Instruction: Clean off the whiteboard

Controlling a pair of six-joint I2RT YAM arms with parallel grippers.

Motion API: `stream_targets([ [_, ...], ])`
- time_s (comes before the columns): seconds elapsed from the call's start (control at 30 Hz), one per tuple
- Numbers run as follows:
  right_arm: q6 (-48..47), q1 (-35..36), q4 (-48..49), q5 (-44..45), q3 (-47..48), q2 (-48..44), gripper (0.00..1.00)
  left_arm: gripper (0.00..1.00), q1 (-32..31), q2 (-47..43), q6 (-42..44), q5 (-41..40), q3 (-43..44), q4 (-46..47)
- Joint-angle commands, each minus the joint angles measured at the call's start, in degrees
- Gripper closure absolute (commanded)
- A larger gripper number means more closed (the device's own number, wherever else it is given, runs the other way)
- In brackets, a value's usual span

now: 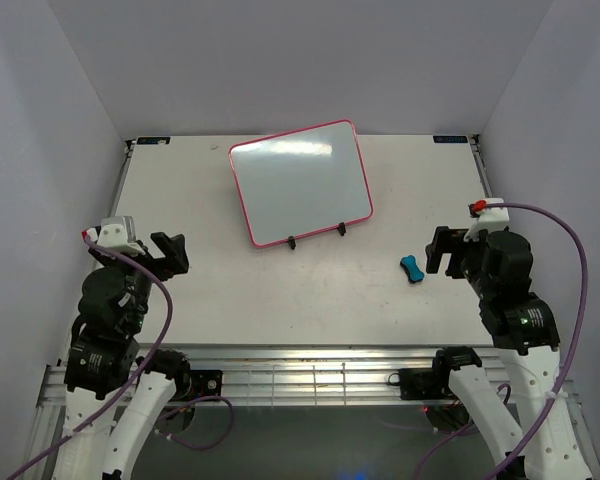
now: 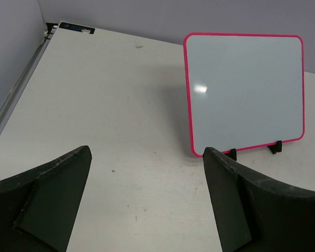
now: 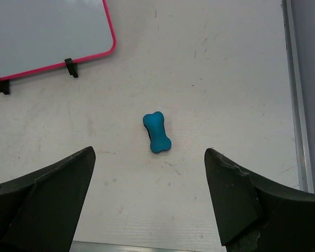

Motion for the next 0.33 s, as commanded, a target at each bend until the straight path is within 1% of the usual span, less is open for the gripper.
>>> stream_targets([
  [0.0,-1.0,0.4,3.1,0.4,-0.7,-0.2,0.10,0.02,-0.2,-0.3,-0.8,-2.7,-1.0,0.3],
  [0.3,-0.9,0.4,3.5,-0.3,-0.5,-0.2,0.10,0.02,-0.2,-0.7,-1.0,-4.0,-0.8,0.5],
])
